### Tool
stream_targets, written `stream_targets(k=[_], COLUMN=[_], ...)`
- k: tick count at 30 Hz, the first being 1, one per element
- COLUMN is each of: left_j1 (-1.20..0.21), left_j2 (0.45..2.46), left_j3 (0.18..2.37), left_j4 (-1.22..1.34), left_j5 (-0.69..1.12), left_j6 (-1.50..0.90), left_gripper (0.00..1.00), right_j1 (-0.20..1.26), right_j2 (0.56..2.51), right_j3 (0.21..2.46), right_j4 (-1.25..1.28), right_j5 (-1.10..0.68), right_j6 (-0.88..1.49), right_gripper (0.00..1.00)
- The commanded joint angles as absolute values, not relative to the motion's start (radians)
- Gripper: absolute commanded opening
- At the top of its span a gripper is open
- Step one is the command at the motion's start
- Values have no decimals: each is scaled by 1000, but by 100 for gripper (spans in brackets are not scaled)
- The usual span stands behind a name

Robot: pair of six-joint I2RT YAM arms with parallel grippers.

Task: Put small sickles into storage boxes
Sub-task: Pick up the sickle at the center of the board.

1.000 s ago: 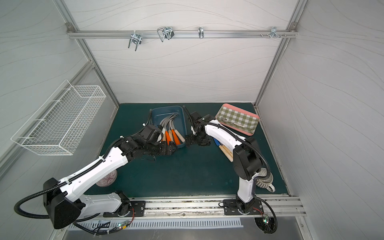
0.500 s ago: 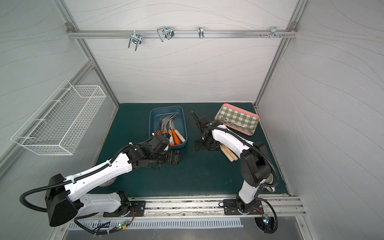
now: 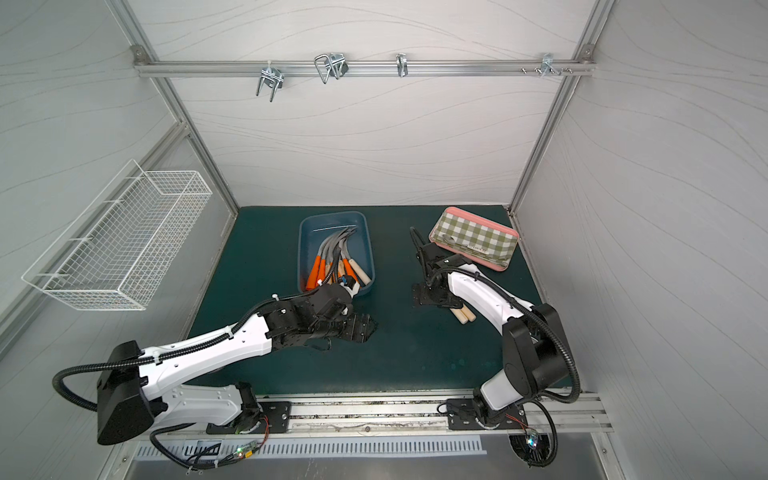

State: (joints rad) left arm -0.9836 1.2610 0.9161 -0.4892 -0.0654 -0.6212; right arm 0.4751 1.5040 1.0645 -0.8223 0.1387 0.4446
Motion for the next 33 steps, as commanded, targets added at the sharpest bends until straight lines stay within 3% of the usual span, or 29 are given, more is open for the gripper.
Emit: stream_targets(k=[1,14,33], left_j1=[-1005,-1017,-1017], left_j2=[1282,1307,1290], left_j3=[920,942,940], left_j4=[-423,-459,-513], left_j5=[-91,-100,-135], left_j6=[-604,-594,-600], left_gripper=[99,99,99], right_j1=[429,304,301], right_j2=[1470,1552,1701], right_j3=[1028,990,988], right_j4=[-755,-664,-606], right_j5=[153,78,2], right_j6=[458,434,447], right_gripper=[99,99,99])
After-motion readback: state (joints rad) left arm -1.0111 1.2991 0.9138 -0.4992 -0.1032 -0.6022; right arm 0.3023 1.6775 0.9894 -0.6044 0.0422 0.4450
